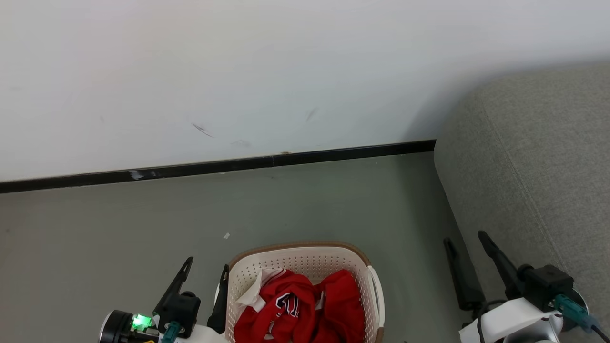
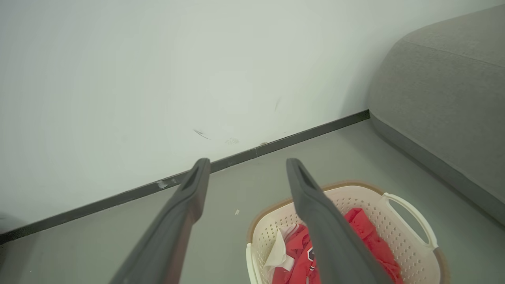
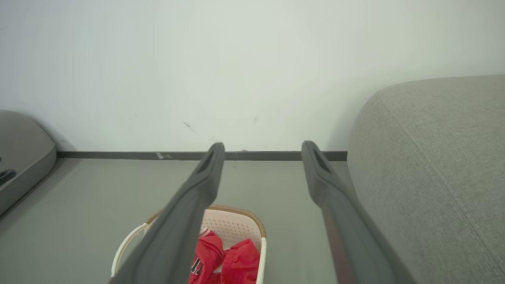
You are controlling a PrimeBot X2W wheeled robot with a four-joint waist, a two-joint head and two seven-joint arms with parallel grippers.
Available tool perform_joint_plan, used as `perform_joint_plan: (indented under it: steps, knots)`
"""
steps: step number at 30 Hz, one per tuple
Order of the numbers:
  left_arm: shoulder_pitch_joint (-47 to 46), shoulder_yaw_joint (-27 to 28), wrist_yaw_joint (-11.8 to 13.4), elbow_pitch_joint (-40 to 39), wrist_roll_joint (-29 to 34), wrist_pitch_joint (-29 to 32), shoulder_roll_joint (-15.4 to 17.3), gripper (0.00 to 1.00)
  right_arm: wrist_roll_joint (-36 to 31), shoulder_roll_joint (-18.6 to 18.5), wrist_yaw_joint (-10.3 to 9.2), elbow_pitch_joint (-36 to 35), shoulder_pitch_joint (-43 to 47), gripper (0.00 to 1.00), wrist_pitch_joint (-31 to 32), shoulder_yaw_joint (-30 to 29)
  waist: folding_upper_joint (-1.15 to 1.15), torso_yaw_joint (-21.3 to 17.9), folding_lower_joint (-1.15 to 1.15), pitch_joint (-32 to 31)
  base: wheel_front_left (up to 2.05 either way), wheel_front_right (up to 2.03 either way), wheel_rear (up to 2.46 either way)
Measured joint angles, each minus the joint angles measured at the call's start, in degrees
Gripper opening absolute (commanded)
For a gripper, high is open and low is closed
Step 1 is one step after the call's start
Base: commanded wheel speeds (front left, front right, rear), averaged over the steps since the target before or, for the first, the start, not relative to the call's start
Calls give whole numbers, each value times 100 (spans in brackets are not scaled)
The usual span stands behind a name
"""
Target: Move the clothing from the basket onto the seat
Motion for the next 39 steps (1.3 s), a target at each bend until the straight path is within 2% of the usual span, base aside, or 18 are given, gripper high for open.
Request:
perform_joint_plan:
  steps: [27, 39]
  knots:
    - [-1283, -625, -352, 1047, 498, 11, -46, 100, 30, 7, 0, -1029, -235, 100, -2, -494, 0, -536, 0, 1335, 0, 0, 0]
    - [-1641, -711, -354, 1572, 716, 11, 40, 100, 201, 7, 0, -1266, -724, 100, -3, -488, 0, -870, 0, 2045, 0, 0, 0]
